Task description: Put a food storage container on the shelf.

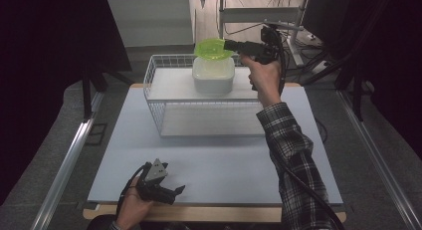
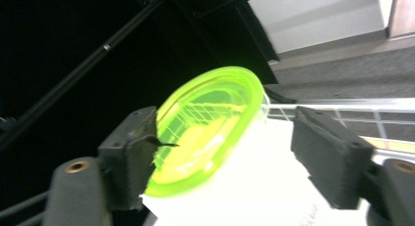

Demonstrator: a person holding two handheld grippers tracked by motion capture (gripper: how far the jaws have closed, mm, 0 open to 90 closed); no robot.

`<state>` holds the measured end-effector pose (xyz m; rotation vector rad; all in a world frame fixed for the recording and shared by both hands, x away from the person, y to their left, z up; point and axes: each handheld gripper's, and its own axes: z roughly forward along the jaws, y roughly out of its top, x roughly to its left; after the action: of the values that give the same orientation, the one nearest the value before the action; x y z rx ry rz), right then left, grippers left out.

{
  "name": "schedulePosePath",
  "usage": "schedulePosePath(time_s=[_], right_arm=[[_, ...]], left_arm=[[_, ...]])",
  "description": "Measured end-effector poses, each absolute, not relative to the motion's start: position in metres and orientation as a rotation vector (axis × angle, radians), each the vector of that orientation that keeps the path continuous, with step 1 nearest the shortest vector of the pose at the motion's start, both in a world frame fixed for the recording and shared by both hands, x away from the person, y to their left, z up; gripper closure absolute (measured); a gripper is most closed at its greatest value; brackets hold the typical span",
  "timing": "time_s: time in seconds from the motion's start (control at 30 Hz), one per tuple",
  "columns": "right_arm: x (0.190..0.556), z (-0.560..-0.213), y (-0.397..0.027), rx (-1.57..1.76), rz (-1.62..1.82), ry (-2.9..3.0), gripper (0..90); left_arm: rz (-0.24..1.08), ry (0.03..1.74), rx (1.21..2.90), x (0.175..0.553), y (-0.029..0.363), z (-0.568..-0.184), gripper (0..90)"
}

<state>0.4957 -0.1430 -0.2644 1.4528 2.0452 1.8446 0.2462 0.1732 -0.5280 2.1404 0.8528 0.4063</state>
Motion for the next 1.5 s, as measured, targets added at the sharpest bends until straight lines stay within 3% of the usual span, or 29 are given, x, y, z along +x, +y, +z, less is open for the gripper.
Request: schedulePosePath(time_s=[1.5], right_arm=[[0.392, -0.33, -0.166, 0.947, 1.513, 2.233, 6.6]], left_arm=[[0.356, 0.895, 2.097, 0.248, 0.176, -0.526, 2.8]])
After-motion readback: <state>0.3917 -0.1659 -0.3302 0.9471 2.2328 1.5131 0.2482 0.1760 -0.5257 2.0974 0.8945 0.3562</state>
